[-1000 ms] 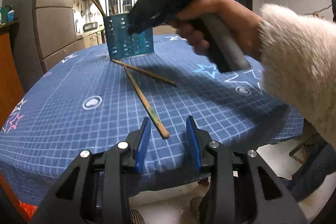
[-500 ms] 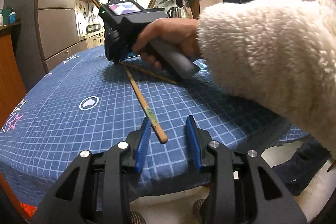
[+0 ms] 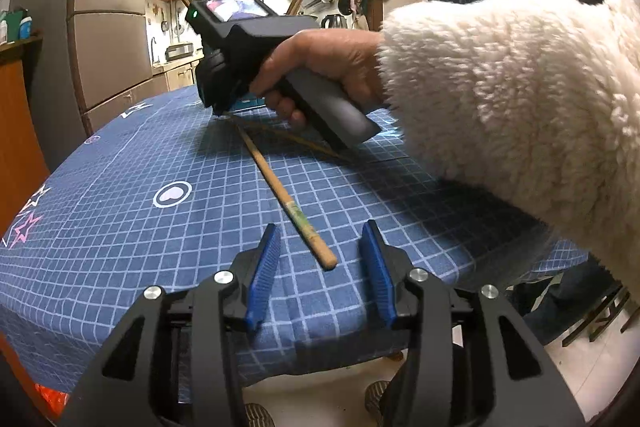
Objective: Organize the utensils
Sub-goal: 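Lift the chopstick upright toward the teal holder with the right tool, then close the left tool on the last wooden chopstick lying on the cloth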
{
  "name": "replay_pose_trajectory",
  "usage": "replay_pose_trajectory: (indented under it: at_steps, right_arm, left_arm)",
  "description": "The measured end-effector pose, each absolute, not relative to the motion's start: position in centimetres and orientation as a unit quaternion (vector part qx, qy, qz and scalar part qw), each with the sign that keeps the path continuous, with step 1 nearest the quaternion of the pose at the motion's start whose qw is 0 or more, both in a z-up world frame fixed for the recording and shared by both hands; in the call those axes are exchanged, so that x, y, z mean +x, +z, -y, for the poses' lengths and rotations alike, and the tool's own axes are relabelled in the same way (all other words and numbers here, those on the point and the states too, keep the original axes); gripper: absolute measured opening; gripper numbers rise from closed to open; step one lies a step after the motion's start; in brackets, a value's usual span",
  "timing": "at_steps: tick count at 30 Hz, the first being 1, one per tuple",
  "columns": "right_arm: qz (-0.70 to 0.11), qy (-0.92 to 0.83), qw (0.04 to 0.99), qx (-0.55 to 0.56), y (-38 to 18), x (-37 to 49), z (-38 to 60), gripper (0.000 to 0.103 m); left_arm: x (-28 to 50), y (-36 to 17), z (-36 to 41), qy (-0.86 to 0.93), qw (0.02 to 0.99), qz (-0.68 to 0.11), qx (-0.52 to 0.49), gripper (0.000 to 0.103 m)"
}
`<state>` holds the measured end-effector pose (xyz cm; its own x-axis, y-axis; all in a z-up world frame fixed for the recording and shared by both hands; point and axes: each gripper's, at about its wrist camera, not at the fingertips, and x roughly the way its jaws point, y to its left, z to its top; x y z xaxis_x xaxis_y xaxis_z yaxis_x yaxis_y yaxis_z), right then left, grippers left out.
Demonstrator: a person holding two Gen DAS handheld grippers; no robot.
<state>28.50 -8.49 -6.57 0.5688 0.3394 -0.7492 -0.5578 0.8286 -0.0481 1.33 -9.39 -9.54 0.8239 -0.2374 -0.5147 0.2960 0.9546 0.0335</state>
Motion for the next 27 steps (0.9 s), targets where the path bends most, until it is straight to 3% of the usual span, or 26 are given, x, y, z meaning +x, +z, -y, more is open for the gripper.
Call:
replay_pose_trajectory:
  at_steps: [16, 20, 27]
  right_arm:
    - [-0.279, 0.242, 0.929, -0.025, 0.2, 20.9, 17.7, 0.008]
    - [-0.241, 0.238, 0.941, 0.019, 2.1, 17.9, 20.9, 0.008]
    - [-0.198, 0.235, 0.949, 0.073, 4.0, 14.0, 25.2, 0.008]
  left_arm:
    - [-0.9, -10.6, 9.8, -0.111, 0.966, -0.219, 0.078, 0.041]
    - [-1.2, -10.5, 10.1, -0.126, 0.965, -0.218, 0.080, 0.022]
    - [-0.4, -10.2, 8.9, -0.138, 0.961, -0.238, 0.040, 0.010]
